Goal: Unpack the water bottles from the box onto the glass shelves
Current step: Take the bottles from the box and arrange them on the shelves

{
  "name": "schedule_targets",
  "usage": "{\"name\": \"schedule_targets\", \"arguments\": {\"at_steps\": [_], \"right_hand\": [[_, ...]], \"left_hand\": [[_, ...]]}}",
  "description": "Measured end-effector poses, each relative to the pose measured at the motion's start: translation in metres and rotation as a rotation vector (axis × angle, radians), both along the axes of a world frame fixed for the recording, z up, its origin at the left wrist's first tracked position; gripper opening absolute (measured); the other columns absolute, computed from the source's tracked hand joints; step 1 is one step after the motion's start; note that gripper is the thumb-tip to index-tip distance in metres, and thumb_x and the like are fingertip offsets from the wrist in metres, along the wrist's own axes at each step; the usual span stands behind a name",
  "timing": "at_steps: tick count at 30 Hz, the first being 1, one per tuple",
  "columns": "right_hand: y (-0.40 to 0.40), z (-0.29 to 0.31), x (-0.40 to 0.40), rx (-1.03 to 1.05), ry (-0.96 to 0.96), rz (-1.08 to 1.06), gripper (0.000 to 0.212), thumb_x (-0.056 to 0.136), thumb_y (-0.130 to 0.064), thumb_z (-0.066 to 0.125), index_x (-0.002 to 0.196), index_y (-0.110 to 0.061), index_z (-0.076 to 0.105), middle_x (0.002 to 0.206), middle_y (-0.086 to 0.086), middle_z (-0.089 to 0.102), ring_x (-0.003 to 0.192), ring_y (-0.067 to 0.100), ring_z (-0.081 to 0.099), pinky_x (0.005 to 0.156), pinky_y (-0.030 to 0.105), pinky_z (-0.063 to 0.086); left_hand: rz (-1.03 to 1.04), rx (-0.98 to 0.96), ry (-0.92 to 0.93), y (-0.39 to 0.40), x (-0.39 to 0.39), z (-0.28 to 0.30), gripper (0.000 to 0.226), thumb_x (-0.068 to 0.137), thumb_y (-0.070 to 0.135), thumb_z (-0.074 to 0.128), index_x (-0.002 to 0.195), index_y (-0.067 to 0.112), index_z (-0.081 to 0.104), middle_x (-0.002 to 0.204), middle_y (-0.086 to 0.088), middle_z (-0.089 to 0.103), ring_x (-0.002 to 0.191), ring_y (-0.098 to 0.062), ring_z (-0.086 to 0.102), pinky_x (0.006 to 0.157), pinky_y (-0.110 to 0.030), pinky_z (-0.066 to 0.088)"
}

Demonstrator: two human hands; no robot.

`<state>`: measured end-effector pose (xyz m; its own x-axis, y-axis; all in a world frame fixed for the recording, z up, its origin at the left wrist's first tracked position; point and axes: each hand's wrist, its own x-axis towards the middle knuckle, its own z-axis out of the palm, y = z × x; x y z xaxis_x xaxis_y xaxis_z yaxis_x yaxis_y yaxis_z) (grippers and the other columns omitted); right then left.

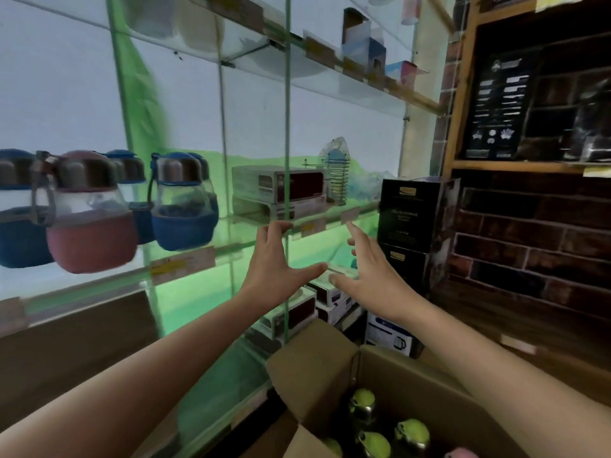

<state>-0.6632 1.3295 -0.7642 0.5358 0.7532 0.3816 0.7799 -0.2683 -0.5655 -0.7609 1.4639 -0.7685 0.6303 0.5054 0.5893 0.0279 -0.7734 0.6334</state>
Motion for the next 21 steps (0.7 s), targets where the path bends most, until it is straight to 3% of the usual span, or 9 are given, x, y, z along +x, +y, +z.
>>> {"name": "schedule_targets", "arguments": {"at_steps": [7, 11, 14, 16, 21], "right_hand": [[-0.076, -0.06, 0.043, -0.077, 0.104, -0.167, 0.083, 0.09, -0.034, 0.057, 0.149, -0.032, -0.002, 0.152, -0.006, 0.015, 0.142, 0.015, 0.017, 0.114, 0.035, 0.023], [-0.113, -0.09, 0.066, -0.128, 0.129, -0.243, 0.083, 0.09, -0.036, 0.056, 0.149, -0.033, -0.002, 0.151, -0.009, 0.017, 0.141, 0.012, 0.018, 0.11, 0.031, 0.023], [-0.133, -0.109, 0.078, -0.151, 0.165, -0.262, 0.081, 0.091, -0.034, 0.056, 0.15, -0.031, -0.001, 0.154, -0.009, 0.012, 0.143, 0.012, 0.015, 0.111, 0.029, 0.021], [-0.146, -0.125, 0.086, -0.183, 0.211, -0.278, 0.08, 0.092, -0.034, 0.055, 0.15, -0.031, 0.0, 0.157, -0.01, 0.007, 0.145, 0.012, 0.008, 0.114, 0.031, 0.016], [-0.177, -0.181, 0.097, -0.302, 0.287, -0.348, 0.078, 0.091, -0.035, 0.057, 0.15, -0.03, 0.006, 0.156, -0.008, 0.012, 0.144, 0.014, 0.016, 0.114, 0.033, 0.021]], "left_hand": [[-0.14, -0.065, 0.082, -0.052, 0.062, -0.051, 0.077, 0.072, 0.034, 0.078, 0.134, 0.018, 0.035, 0.133, 0.001, 0.037, 0.123, -0.015, 0.043, 0.093, -0.024, 0.037], [-0.208, -0.125, 0.16, -0.084, 0.093, -0.079, 0.079, 0.072, 0.036, 0.079, 0.135, 0.019, 0.035, 0.137, -0.001, 0.035, 0.125, -0.015, 0.043, 0.104, -0.032, 0.04], [-0.245, -0.154, 0.19, -0.104, 0.107, -0.102, 0.077, 0.071, 0.034, 0.08, 0.133, 0.021, 0.036, 0.135, 0.003, 0.036, 0.115, -0.005, 0.04, 0.099, -0.022, 0.036], [-0.279, -0.172, 0.227, -0.113, 0.114, -0.119, 0.079, 0.071, 0.035, 0.08, 0.135, 0.022, 0.035, 0.137, 0.003, 0.035, 0.119, -0.005, 0.039, 0.098, -0.021, 0.035], [-0.322, -0.279, 0.389, -0.126, 0.125, -0.172, 0.079, 0.07, 0.036, 0.08, 0.134, 0.023, 0.035, 0.133, 0.002, 0.032, 0.123, -0.013, 0.041, 0.103, -0.032, 0.042]]}}
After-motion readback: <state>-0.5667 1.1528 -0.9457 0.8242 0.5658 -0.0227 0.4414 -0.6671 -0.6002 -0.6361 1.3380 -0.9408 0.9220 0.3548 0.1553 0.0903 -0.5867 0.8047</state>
